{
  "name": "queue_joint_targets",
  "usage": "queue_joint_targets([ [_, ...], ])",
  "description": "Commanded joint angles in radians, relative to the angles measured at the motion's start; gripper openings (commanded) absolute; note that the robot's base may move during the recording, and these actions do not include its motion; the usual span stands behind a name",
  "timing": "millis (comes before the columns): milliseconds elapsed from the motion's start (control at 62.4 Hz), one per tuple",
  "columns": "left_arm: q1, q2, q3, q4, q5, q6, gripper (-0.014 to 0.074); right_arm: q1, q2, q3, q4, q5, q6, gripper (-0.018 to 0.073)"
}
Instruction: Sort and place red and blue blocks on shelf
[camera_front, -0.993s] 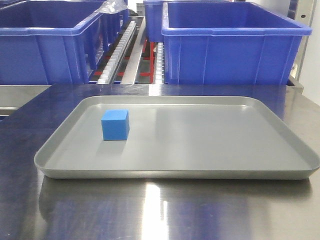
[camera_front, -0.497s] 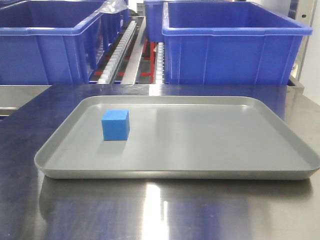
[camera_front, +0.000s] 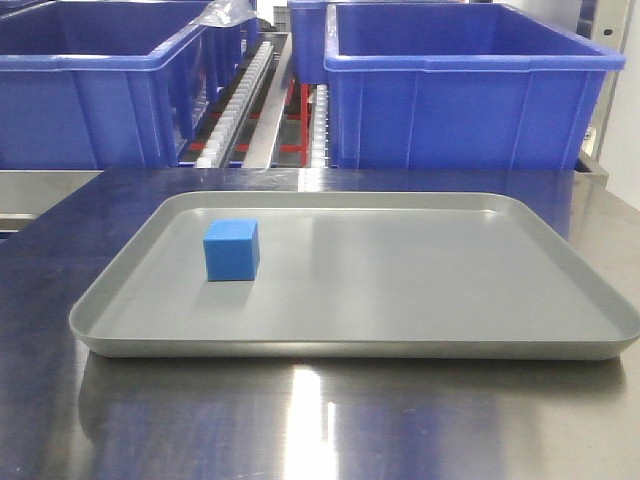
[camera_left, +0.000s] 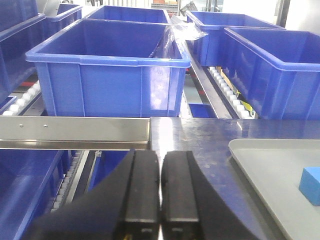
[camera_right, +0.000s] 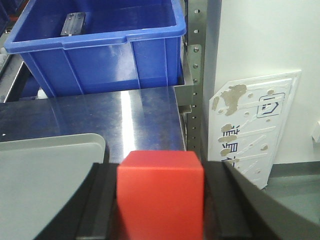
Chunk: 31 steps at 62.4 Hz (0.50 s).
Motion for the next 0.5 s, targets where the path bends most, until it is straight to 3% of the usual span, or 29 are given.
queue_joint_targets([
  [0,-0.006,-0.016,0.025,-0.001,-0.08,-0.004,0.0125,-0.009,0.001,-0.029,-0.011,-0.085,0.0,0.0057],
  [384,-0.006,-0.014,0.021,-0.001,-0.08,-0.004,0.0125,-0.009,0.001,-0.029,-0.011,-0.085,0.0,0.0057],
  [481,-0.012,0.024,-0.02,-0.089,-0.082,-0.008,0.0125,-0.009,0.001,-0.029,-0.011,-0.085,0.0,0.0057],
])
